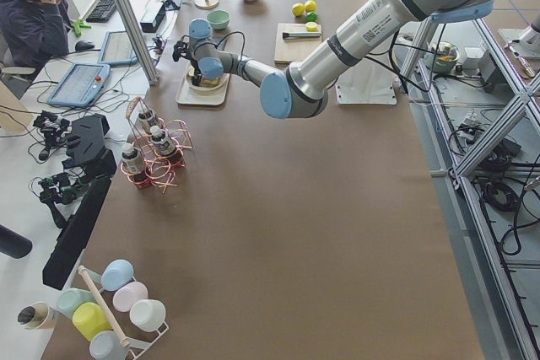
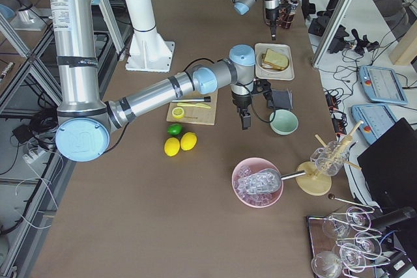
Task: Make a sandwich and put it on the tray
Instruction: 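Open the left gripper and withdraw the left arm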
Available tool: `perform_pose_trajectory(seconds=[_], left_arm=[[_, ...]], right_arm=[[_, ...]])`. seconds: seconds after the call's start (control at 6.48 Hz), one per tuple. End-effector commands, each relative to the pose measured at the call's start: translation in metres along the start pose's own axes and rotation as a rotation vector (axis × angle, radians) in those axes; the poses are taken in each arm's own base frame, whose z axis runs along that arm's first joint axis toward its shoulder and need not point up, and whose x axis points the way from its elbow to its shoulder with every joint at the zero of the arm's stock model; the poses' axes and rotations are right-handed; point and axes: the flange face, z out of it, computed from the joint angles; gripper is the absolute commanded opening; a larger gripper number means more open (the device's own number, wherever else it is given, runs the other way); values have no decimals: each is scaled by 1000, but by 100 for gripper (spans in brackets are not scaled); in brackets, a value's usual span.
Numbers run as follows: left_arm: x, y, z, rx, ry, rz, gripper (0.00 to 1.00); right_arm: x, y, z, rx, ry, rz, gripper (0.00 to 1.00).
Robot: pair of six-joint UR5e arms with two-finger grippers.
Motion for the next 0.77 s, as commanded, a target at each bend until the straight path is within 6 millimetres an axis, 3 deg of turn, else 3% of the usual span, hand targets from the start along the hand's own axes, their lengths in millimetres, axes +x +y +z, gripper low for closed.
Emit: perform_pose_trajectory(seconds=[0.0,0.15,0.31,0.46,0.62], left_arm=[[-18,44,-54,8,24,7,98],[-24,72,-94,-37,23,1,98],[-51,75,-140,-70,38,-8,98],[-87,81,-166,-80,29,38,98],[-126,78,-186,-88,-9,37,98]], right_arm=[[17,7,-1,-2,11,34,100],[45,15,-8,5,27,55,100],[81,25,-5,-10,32,93,100],[117,35,1,-33,-1,111,100],[149,61,12,-65,9,43,100]])
